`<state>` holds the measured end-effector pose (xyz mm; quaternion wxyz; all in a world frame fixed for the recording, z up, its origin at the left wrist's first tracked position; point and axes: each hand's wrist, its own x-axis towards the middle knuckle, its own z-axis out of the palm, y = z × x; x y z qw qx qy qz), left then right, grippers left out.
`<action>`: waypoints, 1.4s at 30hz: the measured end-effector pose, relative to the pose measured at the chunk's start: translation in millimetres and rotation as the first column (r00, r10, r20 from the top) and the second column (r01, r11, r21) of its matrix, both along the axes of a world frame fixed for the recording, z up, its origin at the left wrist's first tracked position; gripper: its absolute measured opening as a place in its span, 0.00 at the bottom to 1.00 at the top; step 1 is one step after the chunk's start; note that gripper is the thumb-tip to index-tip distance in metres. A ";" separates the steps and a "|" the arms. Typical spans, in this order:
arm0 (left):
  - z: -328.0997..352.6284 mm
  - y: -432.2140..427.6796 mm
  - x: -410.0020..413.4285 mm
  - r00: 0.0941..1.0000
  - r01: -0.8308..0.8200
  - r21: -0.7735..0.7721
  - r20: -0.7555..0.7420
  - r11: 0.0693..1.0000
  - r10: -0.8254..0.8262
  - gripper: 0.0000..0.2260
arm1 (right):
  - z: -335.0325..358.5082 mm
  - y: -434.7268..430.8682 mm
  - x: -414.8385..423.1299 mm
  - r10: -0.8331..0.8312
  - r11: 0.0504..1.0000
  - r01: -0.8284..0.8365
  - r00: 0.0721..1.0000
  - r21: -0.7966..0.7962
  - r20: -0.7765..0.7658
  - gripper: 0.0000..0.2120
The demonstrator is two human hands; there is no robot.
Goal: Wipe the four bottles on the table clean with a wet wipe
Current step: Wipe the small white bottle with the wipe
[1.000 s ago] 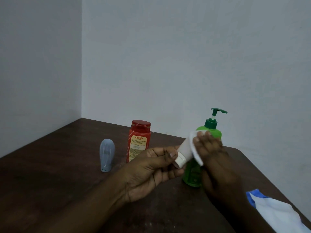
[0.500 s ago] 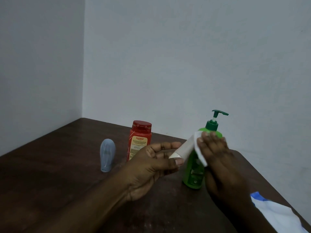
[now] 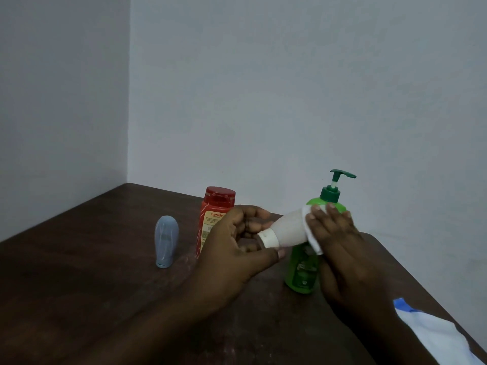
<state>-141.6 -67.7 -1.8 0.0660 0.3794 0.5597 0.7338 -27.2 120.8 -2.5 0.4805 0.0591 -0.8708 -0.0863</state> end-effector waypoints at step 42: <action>-0.8 0.1 12.9 0.989 -0.138 0.106 -0.045 0.985 0.144 0.19 | -4.2 -10.4 1.2 0.116 0.992 -0.116 0.993 0.041 0.012 0.20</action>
